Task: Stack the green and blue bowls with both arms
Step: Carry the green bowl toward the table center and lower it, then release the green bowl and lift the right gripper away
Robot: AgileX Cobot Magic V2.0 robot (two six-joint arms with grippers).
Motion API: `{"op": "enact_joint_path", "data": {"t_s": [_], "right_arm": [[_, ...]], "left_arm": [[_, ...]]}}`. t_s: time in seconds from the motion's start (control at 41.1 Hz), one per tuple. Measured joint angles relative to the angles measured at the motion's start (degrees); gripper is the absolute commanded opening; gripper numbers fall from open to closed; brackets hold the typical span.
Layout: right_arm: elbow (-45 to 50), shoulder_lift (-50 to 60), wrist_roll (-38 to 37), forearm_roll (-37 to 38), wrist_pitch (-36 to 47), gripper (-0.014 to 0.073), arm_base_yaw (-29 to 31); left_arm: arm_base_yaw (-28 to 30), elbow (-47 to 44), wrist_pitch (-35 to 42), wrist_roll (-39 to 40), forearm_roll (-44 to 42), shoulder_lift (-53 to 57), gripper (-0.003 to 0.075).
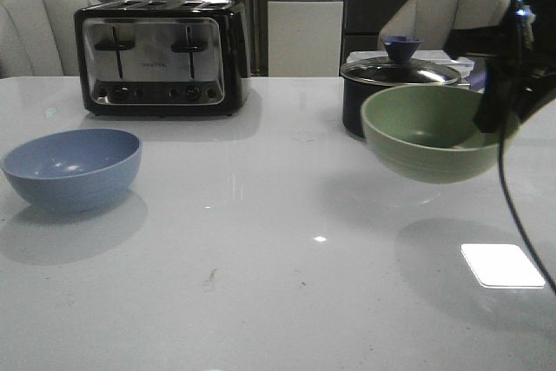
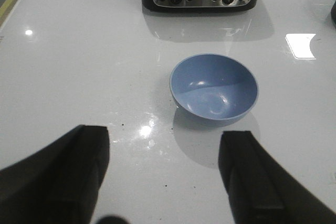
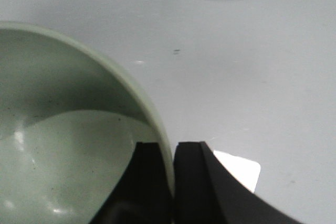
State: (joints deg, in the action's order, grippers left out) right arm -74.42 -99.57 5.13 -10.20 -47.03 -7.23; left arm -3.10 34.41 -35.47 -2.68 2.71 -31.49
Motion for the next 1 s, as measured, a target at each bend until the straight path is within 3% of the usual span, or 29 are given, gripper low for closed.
{"op": "enact_joint_path", "data": {"t_s": [0.365, 0.657, 0.778, 0.9, 0.997], "right_arm": [[0.0, -2.4, 0.13, -0.57, 1.34, 0.0069, -16.74], [0.0, -7.85, 0.22, -0.91, 4.8, 0.0077, -18.72], [0.0, -9.04, 0.22, -0.91, 5.75, 0.016, -18.72], [0.0, -9.26, 0.22, -1.06, 6.37, 0.0325, -18.72], [0.0, -9.37, 0.22, -1.06, 6.76, 0.0376, -18.72]], "left_arm": [[0.0, 0.0, 0.0, 0.0, 0.0, 0.0, 0.0507], [0.0, 0.0, 0.0, 0.0, 0.0, 0.0, 0.0507], [0.0, 0.0, 0.0, 0.0, 0.0, 0.0, 0.0507], [0.0, 0.0, 0.0, 0.0, 0.0, 0.0, 0.0507], [0.0, 0.0, 0.0, 0.0, 0.0, 0.0, 0.0507]]}}
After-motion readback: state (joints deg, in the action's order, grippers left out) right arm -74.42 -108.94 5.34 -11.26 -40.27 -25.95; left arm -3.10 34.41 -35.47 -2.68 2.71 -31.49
